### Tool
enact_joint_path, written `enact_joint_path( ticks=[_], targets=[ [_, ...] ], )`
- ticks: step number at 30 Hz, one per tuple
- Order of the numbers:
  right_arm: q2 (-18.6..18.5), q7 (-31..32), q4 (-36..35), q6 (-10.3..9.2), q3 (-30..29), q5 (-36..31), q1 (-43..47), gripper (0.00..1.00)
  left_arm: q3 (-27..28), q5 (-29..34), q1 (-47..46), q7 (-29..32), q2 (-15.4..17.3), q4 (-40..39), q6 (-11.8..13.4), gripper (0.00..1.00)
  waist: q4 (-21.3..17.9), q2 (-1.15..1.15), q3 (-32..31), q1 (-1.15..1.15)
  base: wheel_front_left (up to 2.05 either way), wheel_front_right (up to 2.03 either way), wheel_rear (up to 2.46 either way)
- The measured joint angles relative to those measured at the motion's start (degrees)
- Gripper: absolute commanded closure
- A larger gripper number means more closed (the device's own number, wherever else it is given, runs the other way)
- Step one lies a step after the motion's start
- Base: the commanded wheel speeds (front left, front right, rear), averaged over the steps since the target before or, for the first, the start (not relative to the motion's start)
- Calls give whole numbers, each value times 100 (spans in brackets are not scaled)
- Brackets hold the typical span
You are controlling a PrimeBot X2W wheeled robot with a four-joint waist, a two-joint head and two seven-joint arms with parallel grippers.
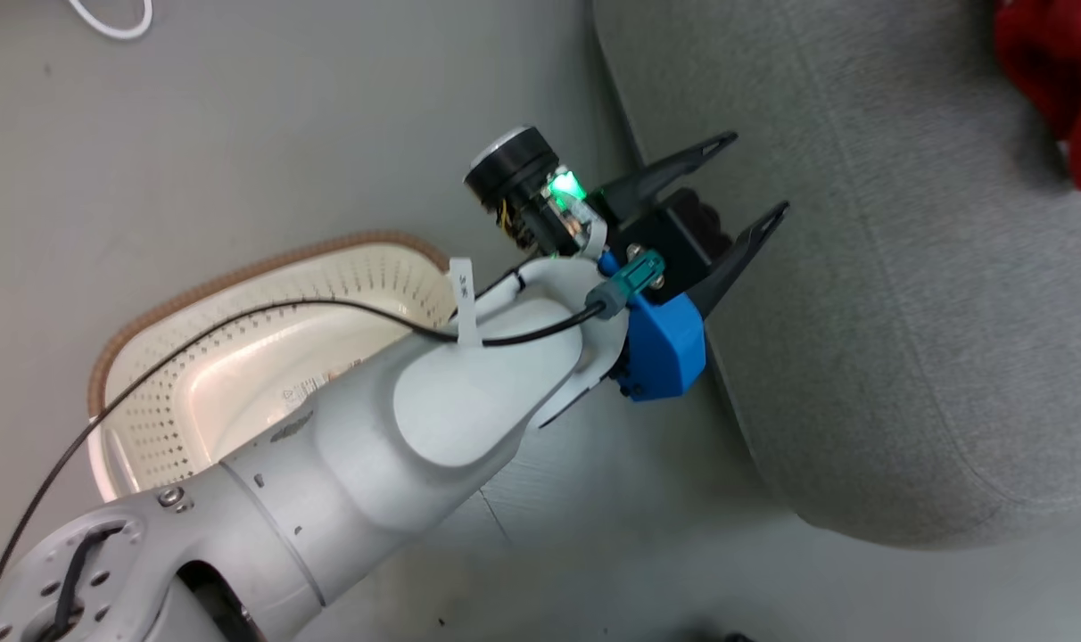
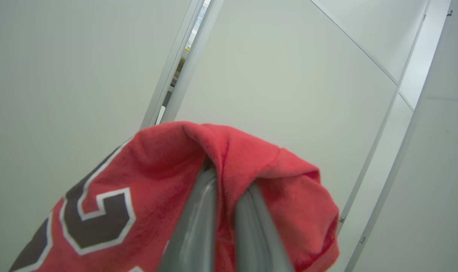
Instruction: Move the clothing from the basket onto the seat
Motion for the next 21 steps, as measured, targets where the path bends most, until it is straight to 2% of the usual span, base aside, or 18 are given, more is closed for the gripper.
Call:
enact_joint_path(
  ticks=[6, 10, 16, 21],
  targets=[
    [-822, -1, 530, 0, -782, 172, -643, 100, -1, 221, -370, 96, 4, -93, 49, 0, 99, 0, 688, 0, 0, 0, 0],
    [-1029, -1, 1031, 0, -1095, 199, -716, 100, -1, 361, -586, 163, 8, -207, 74, 0, 153, 0, 1119, 0, 0, 0, 0],
    [-940, -1, 1640, -1, -1372, 144, -651, 100, -1, 488, -721, 243, 38, -363, 99, 0, 201, 0, 1555, 1, 0, 0, 0],
    [-319, 0, 1987, 0, -1411, 0, -343, 100, -2, 530, -744, 304, 138, -466, 142, 0, 213, 0, 1794, 0, 0, 0, 0]
  ],
)
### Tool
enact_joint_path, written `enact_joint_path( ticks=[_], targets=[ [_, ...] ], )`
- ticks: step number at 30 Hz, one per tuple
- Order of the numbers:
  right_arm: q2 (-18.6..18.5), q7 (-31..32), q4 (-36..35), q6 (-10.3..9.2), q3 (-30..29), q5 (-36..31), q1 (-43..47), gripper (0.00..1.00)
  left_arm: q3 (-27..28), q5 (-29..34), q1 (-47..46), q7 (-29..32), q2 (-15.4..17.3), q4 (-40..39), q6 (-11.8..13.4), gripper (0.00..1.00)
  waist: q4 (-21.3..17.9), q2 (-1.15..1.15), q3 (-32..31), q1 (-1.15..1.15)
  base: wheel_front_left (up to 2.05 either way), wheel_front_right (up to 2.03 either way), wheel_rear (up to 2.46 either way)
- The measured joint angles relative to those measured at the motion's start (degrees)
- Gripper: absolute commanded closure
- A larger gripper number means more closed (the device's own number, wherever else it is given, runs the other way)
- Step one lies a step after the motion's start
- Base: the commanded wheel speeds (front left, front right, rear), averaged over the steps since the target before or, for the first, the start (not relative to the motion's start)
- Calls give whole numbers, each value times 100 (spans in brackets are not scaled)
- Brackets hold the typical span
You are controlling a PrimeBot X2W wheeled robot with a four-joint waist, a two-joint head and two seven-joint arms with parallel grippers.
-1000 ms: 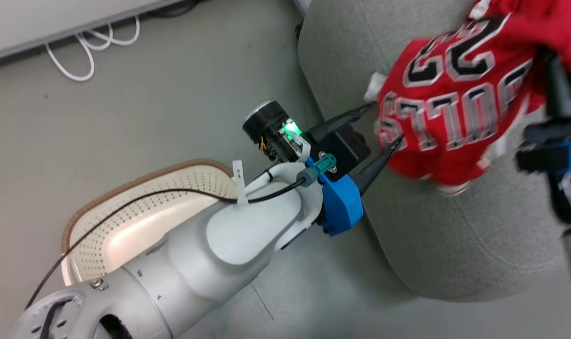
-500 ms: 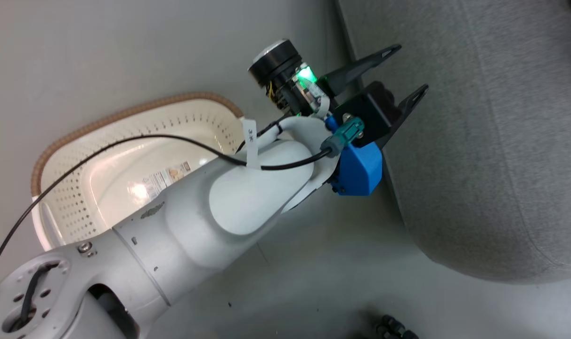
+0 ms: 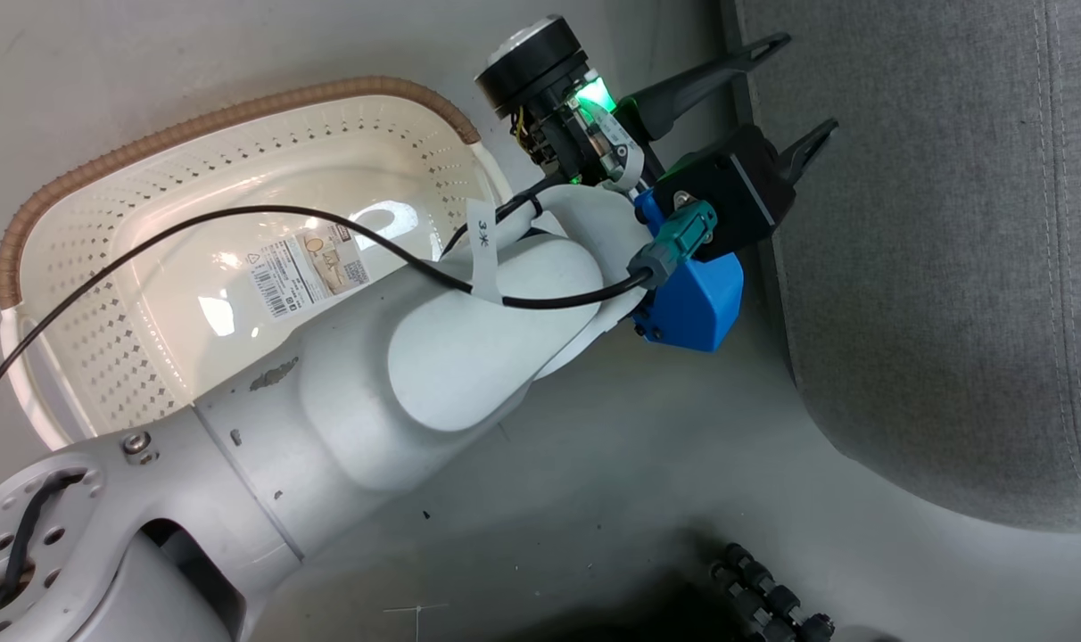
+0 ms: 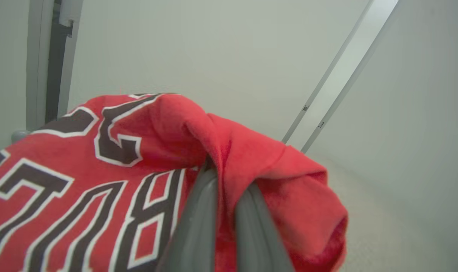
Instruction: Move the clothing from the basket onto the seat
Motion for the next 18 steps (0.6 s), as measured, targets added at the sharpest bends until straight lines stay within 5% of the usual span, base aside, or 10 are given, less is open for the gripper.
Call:
enact_joint_path(
  ticks=[11, 13, 14, 18],
  targets=[
    [636, -1, 460, 0, 93, -121, 351, 100, 0, 11, 3, 30, 25, -77, 18, 0, 43, 0, -39, 0, 0, 0, 0],
    [684, 0, 468, 0, 74, -170, 344, 62, 0, 11, 10, 1, 44, -71, 26, 0, 39, 0, -94, 0, 0, 0, 0],
    [714, 0, 465, 0, 47, -186, 343, 0, 2, 9, 25, -22, 48, -65, 44, 0, 35, 0, -133, 0, 0, 0, 0],
    [767, -1, 292, 0, -65, -346, 525, 0, 16, -63, 192, -205, 31, -30, 55, 0, 26, 0, -377, 0, 0, 0, 0]
  ],
)
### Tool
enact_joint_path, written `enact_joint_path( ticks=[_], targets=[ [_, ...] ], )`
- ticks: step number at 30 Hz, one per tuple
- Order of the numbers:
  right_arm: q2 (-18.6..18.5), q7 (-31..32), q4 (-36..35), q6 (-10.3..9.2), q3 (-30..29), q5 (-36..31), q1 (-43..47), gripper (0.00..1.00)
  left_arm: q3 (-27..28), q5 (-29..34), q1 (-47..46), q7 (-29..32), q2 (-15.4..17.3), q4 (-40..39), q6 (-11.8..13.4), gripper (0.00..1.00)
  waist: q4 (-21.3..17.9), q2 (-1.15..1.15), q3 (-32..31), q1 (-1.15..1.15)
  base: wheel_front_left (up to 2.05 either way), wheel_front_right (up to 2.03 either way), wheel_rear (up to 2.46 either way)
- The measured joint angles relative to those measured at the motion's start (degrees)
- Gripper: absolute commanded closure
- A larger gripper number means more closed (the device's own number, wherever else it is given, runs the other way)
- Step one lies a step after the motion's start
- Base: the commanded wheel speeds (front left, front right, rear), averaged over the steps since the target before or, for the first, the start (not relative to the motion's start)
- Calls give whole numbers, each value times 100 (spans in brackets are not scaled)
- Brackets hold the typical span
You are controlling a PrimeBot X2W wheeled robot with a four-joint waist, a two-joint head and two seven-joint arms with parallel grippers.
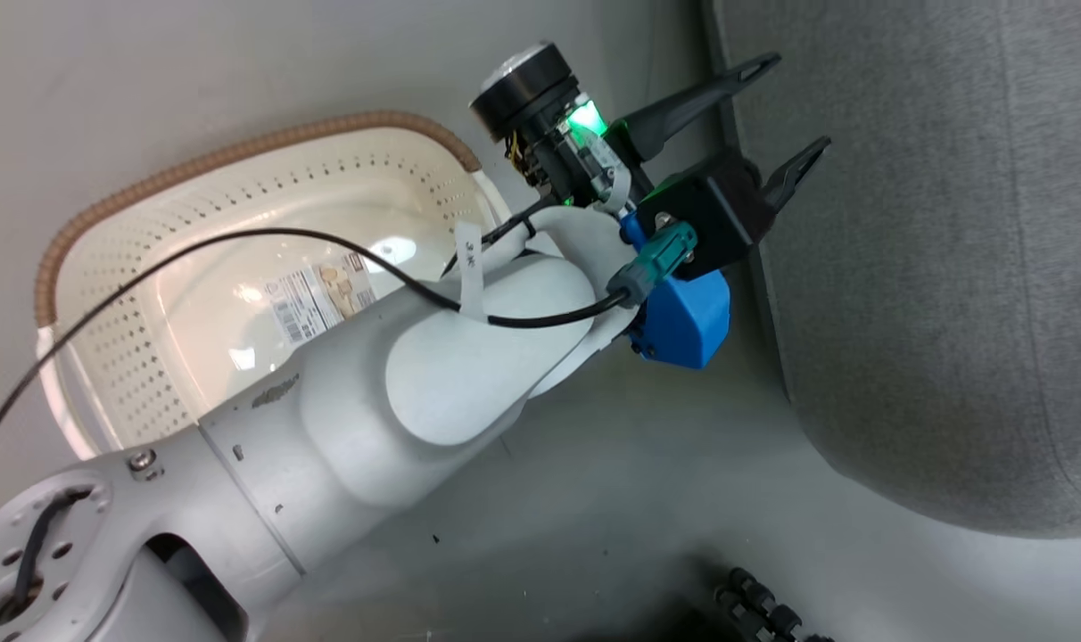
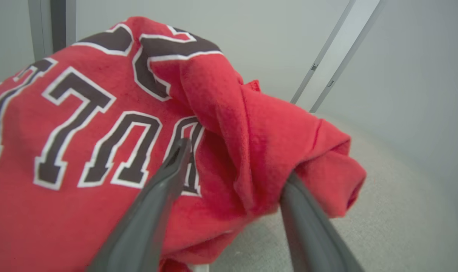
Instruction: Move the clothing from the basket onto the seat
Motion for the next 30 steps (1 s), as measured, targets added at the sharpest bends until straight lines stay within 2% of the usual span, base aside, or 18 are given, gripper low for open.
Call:
enact_joint_path(
  ticks=[7, 8, 9, 16, 25, 30],
  targets=[
    [99, 1, -627, -1, -123, -103, 1038, 0, 154, -265, 375, -353, -54, 170, 76, 0, 43, 0, -682, -1, 0, 0, 0],
    [258, 0, -1493, -1, 130, -65, 1844, 0, 745, -486, 984, -555, 8, 159, 379, 0, 198, 0, -1531, -2, 0, 0, 0],
    [336, 0, -1725, 0, 318, -118, 1990, 0, 1071, -476, 1207, -557, 101, -36, 490, 0, 279, 0, -1770, -2, 0, 0, 0],
    [499, 0, -2173, -1, 1134, -255, 2319, 0, 2291, -53, 2298, -575, 471, -789, 760, 0, 676, 0, -2562, -3, 0, 0, 0],
    [870, 1, -2271, -1, 2103, -260, 2574, 0, 3807, 427, 3886, -580, 700, -1394, 809, 0, 1242, 0, -3441, -2, 0, 0, 0],
    [1125, 1, -2295, 0, 2501, -261, 2929, 0, 4609, 731, 4762, -580, 684, -1685, 802, 0, 1516, 0, -3856, -2, 0, 0, 0]
  ],
)
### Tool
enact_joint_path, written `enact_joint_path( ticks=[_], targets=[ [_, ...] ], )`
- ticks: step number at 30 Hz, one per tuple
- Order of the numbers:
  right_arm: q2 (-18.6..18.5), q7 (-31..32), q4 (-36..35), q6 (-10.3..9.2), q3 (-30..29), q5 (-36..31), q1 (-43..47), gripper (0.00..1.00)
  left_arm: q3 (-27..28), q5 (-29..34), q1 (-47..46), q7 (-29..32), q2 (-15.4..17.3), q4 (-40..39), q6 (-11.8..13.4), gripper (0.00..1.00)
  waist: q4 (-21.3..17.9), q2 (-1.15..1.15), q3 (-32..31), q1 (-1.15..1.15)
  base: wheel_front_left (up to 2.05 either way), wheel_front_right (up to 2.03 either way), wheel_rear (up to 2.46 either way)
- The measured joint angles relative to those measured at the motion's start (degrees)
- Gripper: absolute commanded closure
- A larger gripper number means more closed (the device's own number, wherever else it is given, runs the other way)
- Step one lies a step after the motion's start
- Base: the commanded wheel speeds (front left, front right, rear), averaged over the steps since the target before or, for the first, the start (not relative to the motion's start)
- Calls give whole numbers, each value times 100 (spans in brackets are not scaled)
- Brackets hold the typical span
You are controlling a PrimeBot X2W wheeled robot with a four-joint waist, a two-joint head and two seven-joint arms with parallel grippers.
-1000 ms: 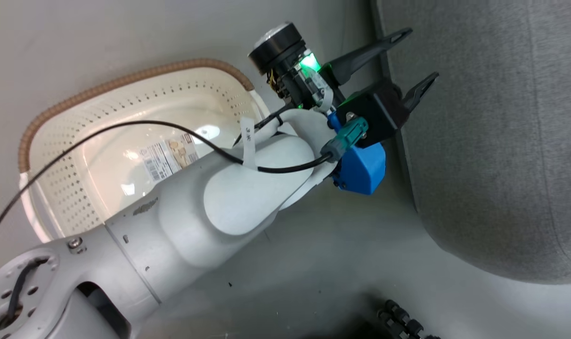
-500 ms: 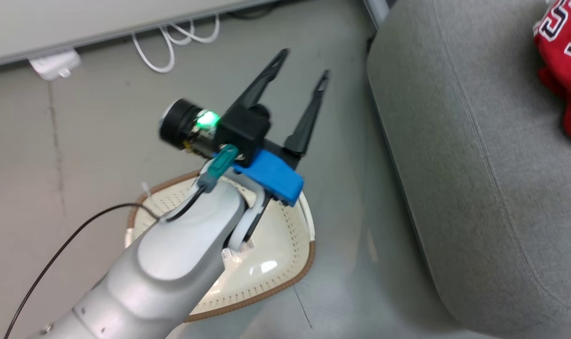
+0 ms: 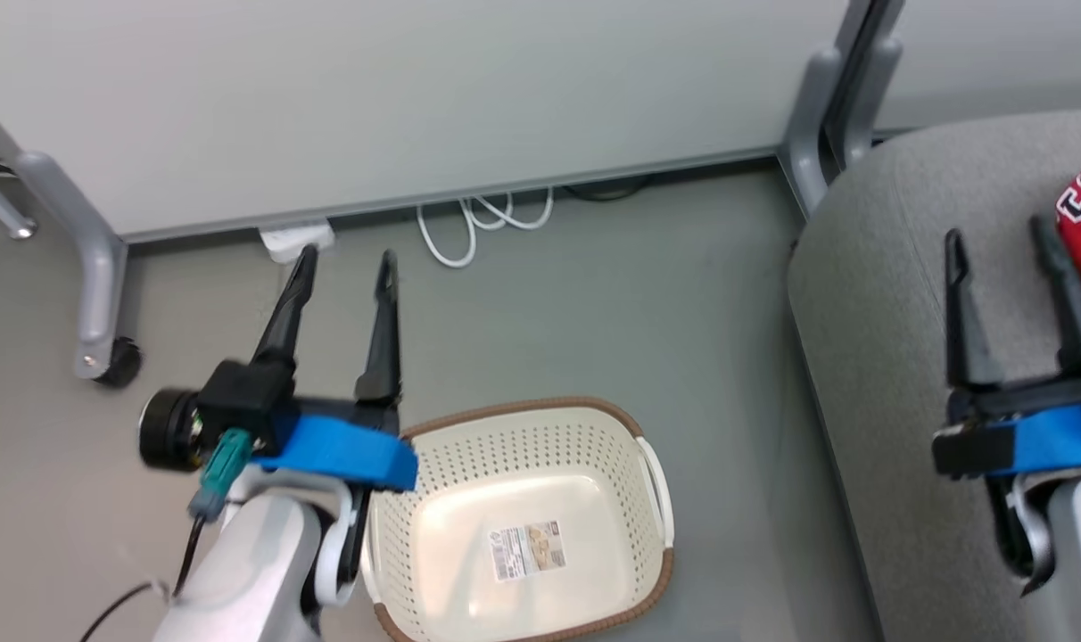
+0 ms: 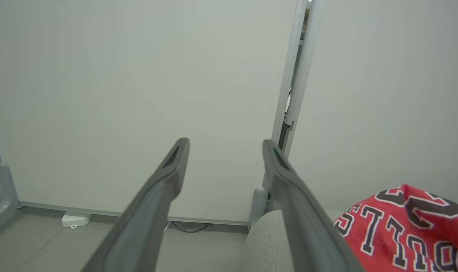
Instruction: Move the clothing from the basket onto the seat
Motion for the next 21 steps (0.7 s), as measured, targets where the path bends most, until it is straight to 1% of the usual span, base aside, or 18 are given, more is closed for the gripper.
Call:
enact_joint_path(
  ticks=[5, 10, 15, 21],
  targets=[
    [243, 0, 53, 0, 197, 13, 483, 0, 606, 345, 763, 0, -141, -235, -156, 0, 193, 0, -364, 0, 0, 0, 0],
    [412, -1, 124, 0, 186, 52, 967, 0, 1056, 649, 1446, 0, -324, -376, -452, 0, 309, 0, -661, 0, 0, 0, 0],
    [572, -1, 136, -1, 93, 58, 1374, 0, 1428, 916, 1866, 0, -495, -470, -745, 0, 366, 0, -885, 0, 0, 0, 0],
    [667, 0, 88, -1, -7, 66, 1631, 0, 1792, 1120, 2116, 0, -676, -548, -1023, 0, 396, 0, -1000, 1, 0, 0, 0]
  ],
)
